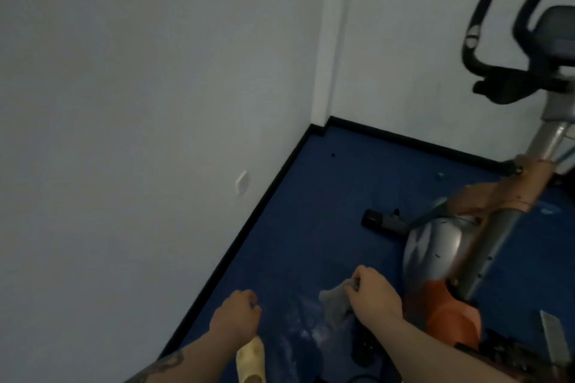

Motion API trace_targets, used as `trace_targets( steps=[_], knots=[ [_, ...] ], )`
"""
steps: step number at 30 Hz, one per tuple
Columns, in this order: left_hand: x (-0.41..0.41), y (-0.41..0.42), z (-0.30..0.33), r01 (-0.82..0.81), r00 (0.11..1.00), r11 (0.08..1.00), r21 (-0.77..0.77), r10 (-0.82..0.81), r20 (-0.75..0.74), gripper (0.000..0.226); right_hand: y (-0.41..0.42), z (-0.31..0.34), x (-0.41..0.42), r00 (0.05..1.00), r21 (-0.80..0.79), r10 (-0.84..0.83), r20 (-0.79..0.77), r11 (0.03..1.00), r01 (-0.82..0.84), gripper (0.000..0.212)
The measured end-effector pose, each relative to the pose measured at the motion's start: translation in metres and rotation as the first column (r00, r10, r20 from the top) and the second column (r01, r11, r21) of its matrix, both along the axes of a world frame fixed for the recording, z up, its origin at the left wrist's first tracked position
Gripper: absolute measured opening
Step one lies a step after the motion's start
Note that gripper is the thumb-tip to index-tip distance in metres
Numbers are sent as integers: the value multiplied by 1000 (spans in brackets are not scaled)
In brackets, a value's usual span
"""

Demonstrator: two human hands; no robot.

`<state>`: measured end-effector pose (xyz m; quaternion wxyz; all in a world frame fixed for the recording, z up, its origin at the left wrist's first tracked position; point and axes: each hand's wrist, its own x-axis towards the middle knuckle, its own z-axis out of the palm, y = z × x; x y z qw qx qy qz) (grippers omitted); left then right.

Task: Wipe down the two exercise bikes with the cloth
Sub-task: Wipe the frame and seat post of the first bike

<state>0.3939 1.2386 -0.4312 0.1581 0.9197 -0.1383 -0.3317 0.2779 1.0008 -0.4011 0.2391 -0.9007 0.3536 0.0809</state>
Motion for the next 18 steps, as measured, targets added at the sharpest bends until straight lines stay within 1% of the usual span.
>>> trace_targets(
  steps=[3,5,7,9,11,13,15,18],
  knots=[
    [64,-27,2,169,985,986,12,-169,31,25,-12,7,27,992,-13,-128,14,992,128,13],
    [99,-48,3,259,964,966,15,-260,52,28,-22,10,41,977,-8,-213,30,977,214,14],
    [124,-69,4,312,948,950,7,-312,55,32,-30,15,50,951,3,-303,56,953,303,14],
    [140,-97,11,337,941,941,-37,-336,31,34,-42,23,56,913,23,-392,114,920,392,14],
    [150,-134,20,395,919,913,-100,-394,32,33,-59,34,63,863,58,-465,195,884,463,13],
    [156,-176,34,457,889,870,-182,-453,68,32,-79,49,72,792,106,-535,292,842,529,14],
    [159,-222,53,522,852,808,-275,-507,129,32,-104,64,79,712,137,-580,397,804,578,16],
    [161,-294,89,599,799,689,-408,-552,240,32,-142,91,83,605,128,-584,541,768,627,16]
  ],
)
